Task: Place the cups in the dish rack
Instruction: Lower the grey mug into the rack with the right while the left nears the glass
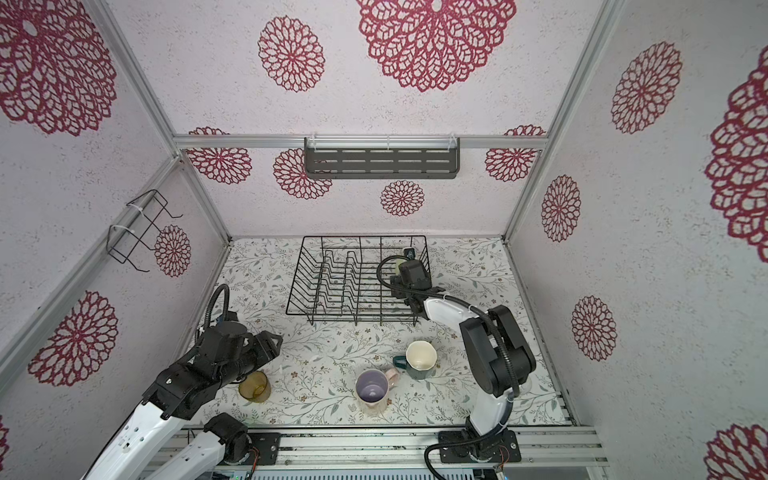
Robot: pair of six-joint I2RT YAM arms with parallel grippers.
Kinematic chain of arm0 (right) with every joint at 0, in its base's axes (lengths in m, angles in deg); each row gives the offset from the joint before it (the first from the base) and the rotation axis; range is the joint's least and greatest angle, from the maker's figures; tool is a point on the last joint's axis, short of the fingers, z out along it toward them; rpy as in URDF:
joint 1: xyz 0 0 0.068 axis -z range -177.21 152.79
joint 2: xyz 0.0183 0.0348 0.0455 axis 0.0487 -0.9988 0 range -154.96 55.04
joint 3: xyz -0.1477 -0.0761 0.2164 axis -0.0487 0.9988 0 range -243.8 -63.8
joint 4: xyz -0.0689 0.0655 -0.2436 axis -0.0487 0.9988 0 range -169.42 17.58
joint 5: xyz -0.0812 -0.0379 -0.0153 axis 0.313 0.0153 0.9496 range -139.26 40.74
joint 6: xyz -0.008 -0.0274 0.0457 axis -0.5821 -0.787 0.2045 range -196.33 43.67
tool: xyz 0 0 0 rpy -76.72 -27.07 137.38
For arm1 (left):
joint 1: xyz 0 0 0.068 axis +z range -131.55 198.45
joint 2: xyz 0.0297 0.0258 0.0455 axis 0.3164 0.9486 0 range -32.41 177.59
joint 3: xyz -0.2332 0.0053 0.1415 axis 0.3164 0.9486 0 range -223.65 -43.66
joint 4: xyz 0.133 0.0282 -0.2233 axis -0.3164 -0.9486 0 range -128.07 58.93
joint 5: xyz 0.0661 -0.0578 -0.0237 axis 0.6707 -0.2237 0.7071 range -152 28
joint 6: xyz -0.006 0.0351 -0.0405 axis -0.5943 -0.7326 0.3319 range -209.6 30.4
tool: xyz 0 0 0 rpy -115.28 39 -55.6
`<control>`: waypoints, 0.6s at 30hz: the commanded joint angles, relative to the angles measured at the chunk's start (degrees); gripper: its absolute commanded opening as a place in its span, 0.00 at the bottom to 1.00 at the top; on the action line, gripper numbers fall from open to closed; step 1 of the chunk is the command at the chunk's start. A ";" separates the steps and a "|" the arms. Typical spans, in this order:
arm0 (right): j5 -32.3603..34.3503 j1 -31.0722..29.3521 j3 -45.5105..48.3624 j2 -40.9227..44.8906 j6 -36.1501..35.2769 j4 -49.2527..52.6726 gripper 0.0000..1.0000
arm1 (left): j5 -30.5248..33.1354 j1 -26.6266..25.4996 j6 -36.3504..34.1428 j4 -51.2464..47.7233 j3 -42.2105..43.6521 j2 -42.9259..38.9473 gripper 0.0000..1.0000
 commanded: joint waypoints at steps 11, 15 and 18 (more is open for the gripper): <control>10.09 -2.84 -3.24 -2.70 3.71 -0.47 0.83 | 7.23 1.09 7.65 -7.72 -0.23 0.20 0.65; 9.64 -2.86 -3.48 -1.79 3.54 0.09 0.90 | 8.95 1.16 10.50 -8.79 1.12 0.51 0.65; 9.20 -2.94 -4.18 -0.26 4.03 1.32 0.97 | 9.70 1.38 11.81 -11.03 0.18 1.82 0.65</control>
